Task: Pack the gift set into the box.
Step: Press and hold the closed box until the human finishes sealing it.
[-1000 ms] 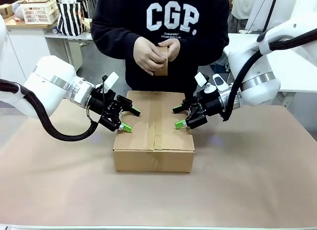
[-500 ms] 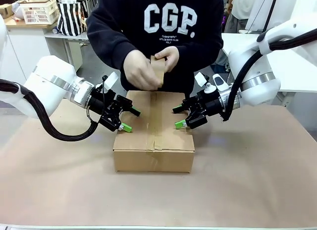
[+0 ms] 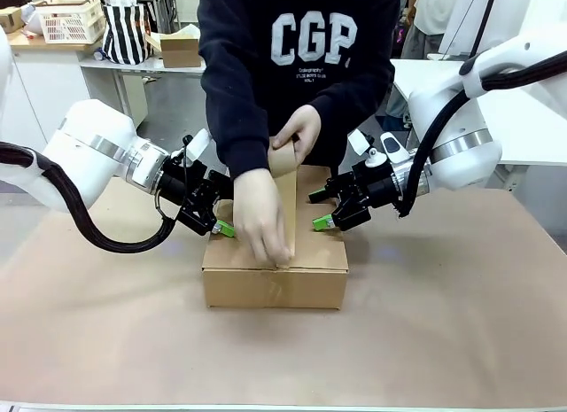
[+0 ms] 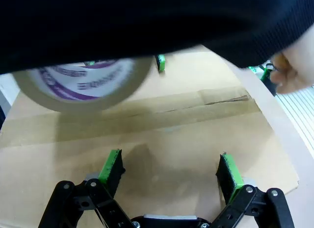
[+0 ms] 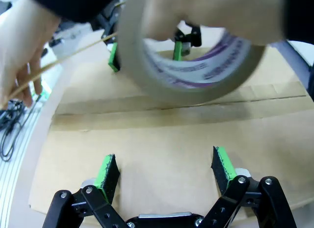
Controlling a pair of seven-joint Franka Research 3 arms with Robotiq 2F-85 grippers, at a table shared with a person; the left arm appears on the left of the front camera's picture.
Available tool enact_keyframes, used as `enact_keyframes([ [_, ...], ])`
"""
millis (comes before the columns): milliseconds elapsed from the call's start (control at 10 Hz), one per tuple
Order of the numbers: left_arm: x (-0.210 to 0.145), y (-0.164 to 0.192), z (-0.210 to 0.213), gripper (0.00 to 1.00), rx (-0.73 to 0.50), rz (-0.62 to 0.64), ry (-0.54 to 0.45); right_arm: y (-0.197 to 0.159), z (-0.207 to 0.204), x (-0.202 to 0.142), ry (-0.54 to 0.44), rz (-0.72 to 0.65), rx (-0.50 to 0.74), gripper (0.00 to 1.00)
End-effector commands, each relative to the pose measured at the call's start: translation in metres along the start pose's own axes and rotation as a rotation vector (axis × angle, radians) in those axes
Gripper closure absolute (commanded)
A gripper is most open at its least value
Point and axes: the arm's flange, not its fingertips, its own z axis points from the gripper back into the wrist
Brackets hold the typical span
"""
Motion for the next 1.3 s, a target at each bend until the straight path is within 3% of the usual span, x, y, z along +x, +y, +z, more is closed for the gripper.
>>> enact_keyframes([
  [0, -0.0021, -0.0013, -0.0010, 0.00, 0.000, 0.005, 0.002, -0.0002, -0.0007, -0.0009, 0.003, -0.001, -0.003, 0.00],
  [1200, -0.0021, -0.0013, -0.0010, 0.00, 0.000, 0.005, 0.002, -0.0002, -0.0007, -0.0009, 0.003, -0.001, -0.003, 0.00],
])
